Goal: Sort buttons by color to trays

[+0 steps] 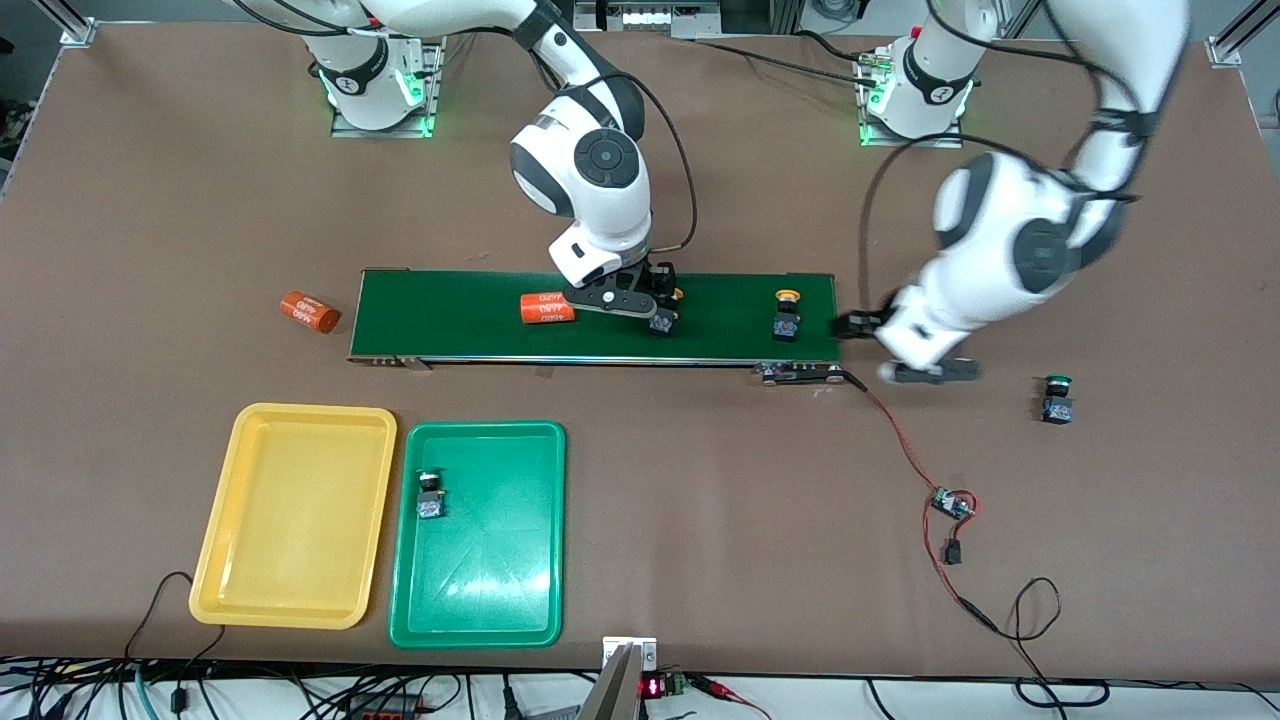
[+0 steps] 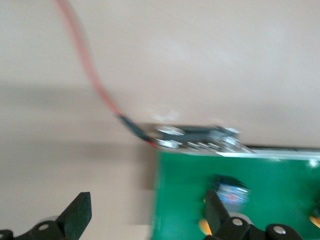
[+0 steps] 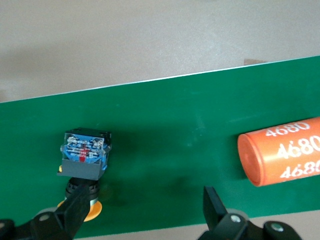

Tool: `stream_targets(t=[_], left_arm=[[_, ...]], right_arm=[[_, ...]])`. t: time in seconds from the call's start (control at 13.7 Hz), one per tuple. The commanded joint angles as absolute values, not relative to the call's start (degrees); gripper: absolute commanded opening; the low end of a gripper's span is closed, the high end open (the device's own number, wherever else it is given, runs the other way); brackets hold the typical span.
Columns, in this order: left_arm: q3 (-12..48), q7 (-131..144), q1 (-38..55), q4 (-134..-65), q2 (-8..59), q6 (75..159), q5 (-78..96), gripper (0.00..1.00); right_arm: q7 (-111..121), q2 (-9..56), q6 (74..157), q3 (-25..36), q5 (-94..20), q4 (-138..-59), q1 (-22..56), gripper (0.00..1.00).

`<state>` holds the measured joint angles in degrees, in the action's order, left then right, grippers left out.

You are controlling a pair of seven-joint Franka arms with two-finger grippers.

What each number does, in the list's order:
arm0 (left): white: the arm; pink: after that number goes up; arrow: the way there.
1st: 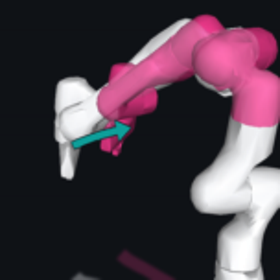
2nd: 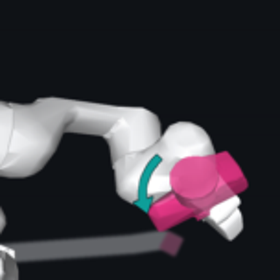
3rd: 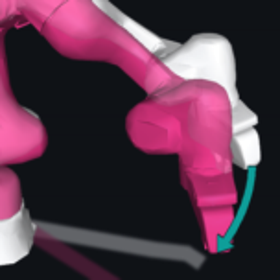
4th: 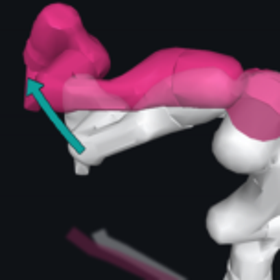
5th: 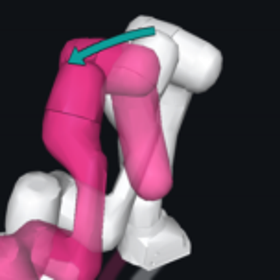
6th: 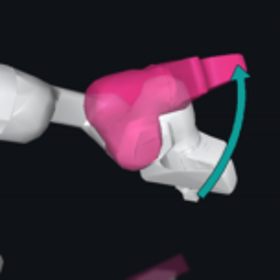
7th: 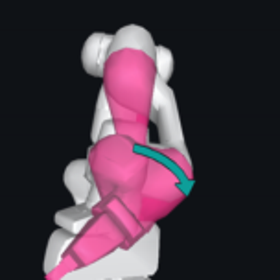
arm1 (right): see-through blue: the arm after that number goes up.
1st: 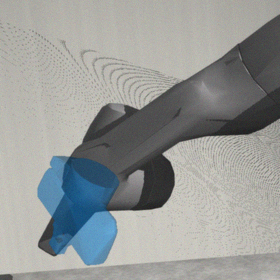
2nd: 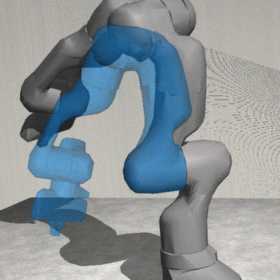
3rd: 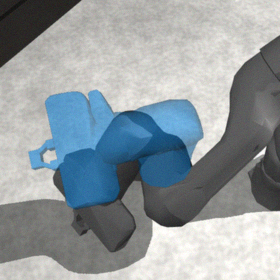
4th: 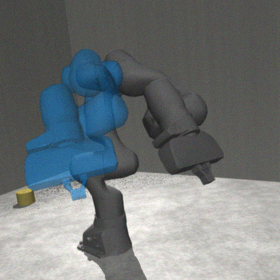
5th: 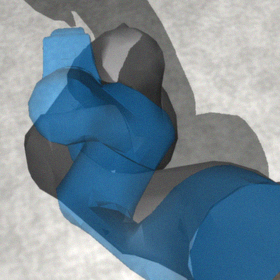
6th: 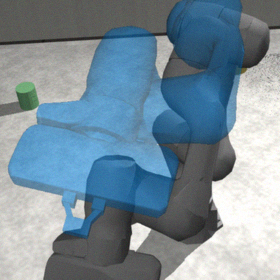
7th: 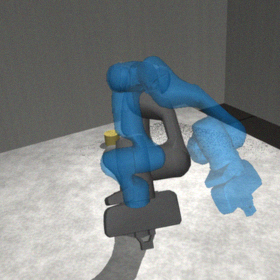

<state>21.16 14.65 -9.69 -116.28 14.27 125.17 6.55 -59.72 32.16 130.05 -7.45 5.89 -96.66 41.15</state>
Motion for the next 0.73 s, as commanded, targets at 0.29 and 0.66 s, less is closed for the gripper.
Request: stream_targets(t=[0.29,0.66], left_arm=[[17.7,3.4,-21.8,-116.8,20.0,129.3,-8.7,1.0],[12.4,-18.0,-25.7,-107.7,30.1,131.0,-10.8,1.0]], right_arm=[[-59.8,32.5,131.6,-7.4,6.1,-96.8,40.9,1.0],[-59.8,34.3,131.8,-7.4,5.7,-96.2,40.7,1.0]])
